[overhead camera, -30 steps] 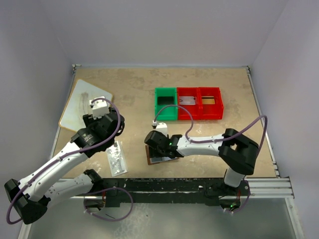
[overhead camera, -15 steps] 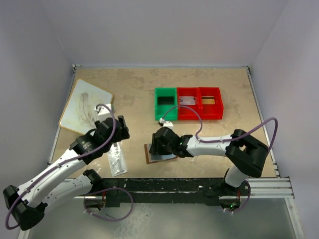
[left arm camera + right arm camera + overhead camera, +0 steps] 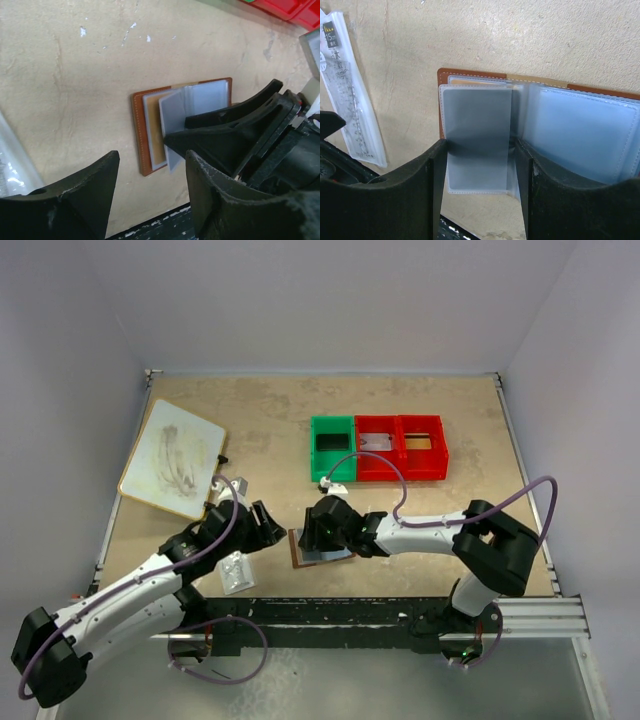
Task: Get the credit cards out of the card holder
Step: Adjust the card holder at the center of the board.
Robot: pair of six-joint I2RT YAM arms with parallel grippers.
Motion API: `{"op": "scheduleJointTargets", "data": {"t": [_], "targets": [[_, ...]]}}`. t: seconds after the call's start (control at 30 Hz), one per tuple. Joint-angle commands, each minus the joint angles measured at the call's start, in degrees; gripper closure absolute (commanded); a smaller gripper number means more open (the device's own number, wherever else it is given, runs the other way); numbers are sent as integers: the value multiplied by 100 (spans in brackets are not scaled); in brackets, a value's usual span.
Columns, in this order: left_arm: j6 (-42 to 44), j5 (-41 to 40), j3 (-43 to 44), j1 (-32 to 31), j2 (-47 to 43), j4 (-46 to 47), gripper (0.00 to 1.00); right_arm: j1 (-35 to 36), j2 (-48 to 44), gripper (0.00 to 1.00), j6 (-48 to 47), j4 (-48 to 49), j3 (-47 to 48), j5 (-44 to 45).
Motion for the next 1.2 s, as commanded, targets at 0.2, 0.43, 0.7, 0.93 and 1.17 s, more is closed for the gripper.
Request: {"op": "scheduleJointTargets", "data": {"t": [0.2, 0.43, 0.7, 0.93, 1.17], "targets": [[-1007, -75, -160, -36, 892, 1775, 48, -13, -115, 45, -63, -17, -42, -22], [-1154, 143, -220, -54, 1481, 2327, 56, -9, -102, 45, -33, -31, -50, -19], [-1150, 504, -434, -54, 1847, 2888, 60, -8, -59, 45, -50, 47, -32, -66], [-1226, 496, -461, -56, 2058, 3138, 60, -11, -56, 45, -60, 64, -39, -91], [-1399, 312, -499, -54, 2192, 3224, 65, -8, -41, 45, -47, 95, -51, -99]]}}
